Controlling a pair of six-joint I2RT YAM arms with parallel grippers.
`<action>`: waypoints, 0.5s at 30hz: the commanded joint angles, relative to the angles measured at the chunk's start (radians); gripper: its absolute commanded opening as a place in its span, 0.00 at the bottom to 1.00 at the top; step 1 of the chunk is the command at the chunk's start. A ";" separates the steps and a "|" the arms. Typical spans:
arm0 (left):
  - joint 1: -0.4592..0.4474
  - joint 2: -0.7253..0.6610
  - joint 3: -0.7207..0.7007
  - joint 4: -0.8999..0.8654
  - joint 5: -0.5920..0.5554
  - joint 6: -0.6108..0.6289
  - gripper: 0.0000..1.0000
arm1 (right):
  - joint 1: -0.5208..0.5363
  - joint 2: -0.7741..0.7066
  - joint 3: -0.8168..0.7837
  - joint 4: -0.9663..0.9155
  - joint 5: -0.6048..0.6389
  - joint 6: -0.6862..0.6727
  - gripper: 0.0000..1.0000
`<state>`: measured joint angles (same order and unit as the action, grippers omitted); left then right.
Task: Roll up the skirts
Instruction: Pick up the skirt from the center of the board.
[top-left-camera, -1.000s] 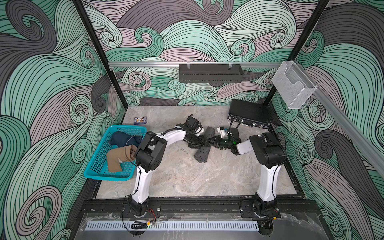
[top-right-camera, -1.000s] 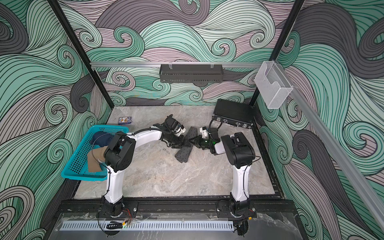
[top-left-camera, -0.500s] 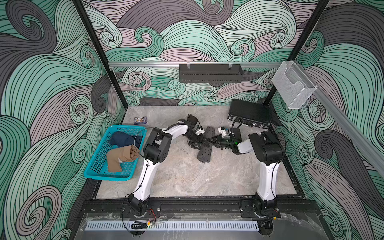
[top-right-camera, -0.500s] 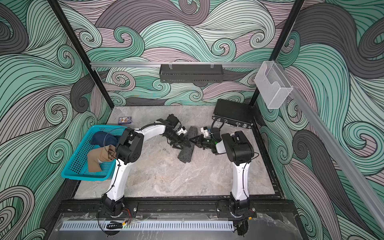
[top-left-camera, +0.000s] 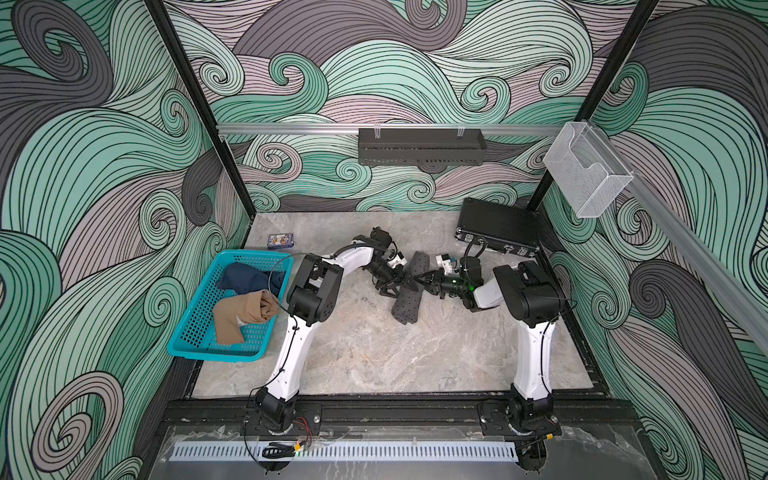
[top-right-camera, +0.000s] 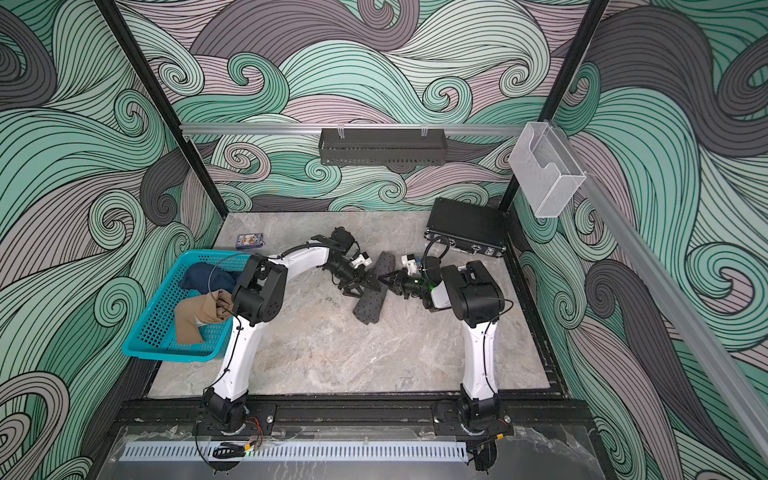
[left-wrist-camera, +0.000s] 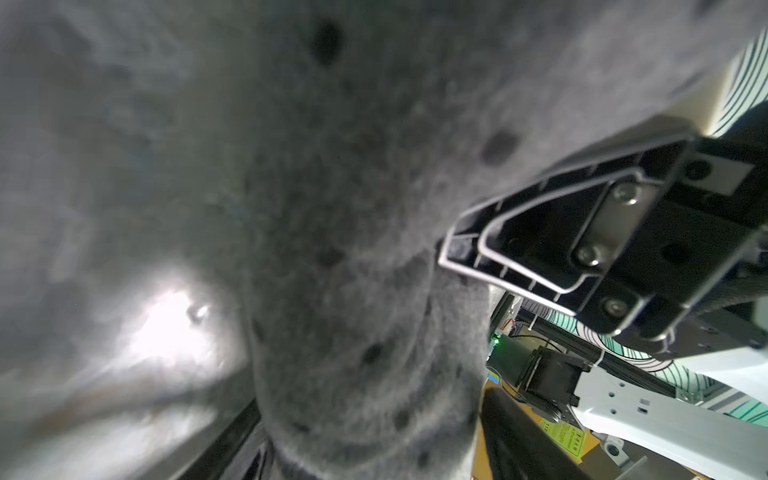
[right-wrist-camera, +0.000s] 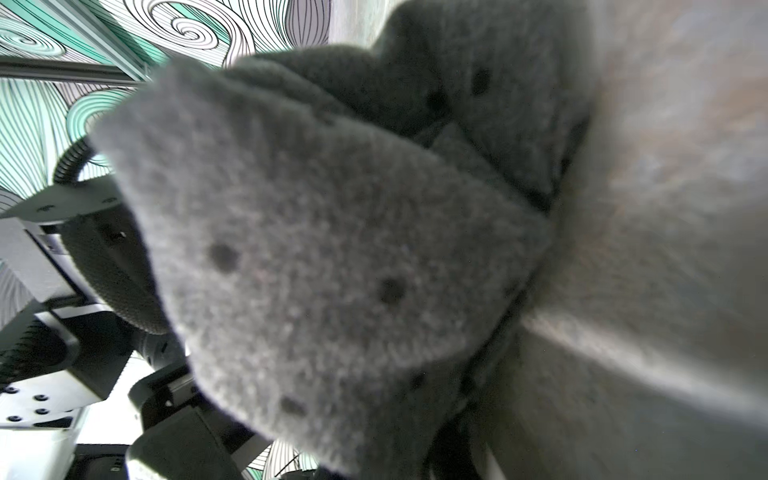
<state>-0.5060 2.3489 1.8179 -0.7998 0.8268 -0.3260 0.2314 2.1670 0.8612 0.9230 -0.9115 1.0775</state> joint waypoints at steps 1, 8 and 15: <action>-0.011 0.051 -0.013 -0.035 -0.008 0.030 0.78 | 0.002 0.049 -0.025 0.046 0.002 0.126 0.00; -0.047 0.007 -0.075 0.068 -0.028 0.003 0.74 | 0.002 0.055 -0.023 0.277 -0.031 0.349 0.00; -0.055 -0.114 -0.259 0.393 0.001 -0.114 0.72 | 0.002 0.045 -0.038 0.408 -0.039 0.461 0.00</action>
<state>-0.5377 2.2444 1.5925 -0.5205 0.8581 -0.3946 0.2310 2.2261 0.8268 1.2312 -0.9333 1.4506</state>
